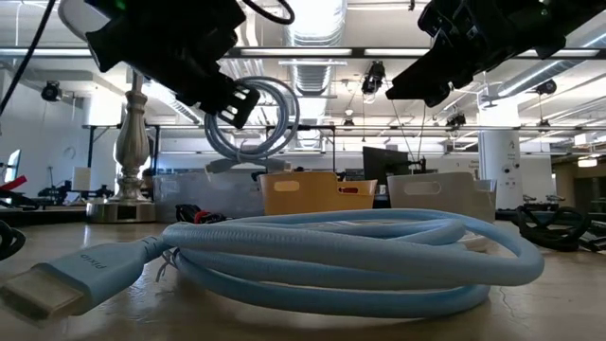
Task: Pick & Place USB Port
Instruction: Put the left blue HDMI cable into the black bin
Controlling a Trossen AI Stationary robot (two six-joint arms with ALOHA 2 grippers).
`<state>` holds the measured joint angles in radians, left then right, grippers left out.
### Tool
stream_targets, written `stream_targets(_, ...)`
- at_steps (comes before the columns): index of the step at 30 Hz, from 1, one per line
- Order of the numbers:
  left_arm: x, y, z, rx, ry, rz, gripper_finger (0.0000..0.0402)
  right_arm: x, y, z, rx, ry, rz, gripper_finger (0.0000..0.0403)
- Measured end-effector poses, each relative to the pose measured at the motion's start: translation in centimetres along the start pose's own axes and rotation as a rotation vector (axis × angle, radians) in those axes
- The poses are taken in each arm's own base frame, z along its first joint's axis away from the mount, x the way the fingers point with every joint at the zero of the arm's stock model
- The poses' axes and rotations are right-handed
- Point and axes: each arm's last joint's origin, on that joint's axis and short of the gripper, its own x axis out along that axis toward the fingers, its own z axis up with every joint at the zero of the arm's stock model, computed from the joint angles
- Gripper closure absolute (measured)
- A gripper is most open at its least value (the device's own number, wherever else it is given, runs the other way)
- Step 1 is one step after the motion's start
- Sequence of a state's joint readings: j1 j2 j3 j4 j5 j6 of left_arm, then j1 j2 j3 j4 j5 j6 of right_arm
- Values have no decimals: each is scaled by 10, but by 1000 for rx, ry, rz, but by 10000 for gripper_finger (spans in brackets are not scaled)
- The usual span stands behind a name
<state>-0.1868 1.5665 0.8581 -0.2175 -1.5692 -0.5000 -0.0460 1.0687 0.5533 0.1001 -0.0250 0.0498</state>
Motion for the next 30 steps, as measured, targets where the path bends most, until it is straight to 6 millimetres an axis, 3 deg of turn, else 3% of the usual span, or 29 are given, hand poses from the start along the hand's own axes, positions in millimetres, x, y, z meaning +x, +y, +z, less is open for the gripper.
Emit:
stream_targets(13,6,0,6,-97,6,22,356,0,0,0,0,0,0,225)
stream_targets(30,47,5,-1,-144,56,157,357,0,0,0,0,-1,0,225)
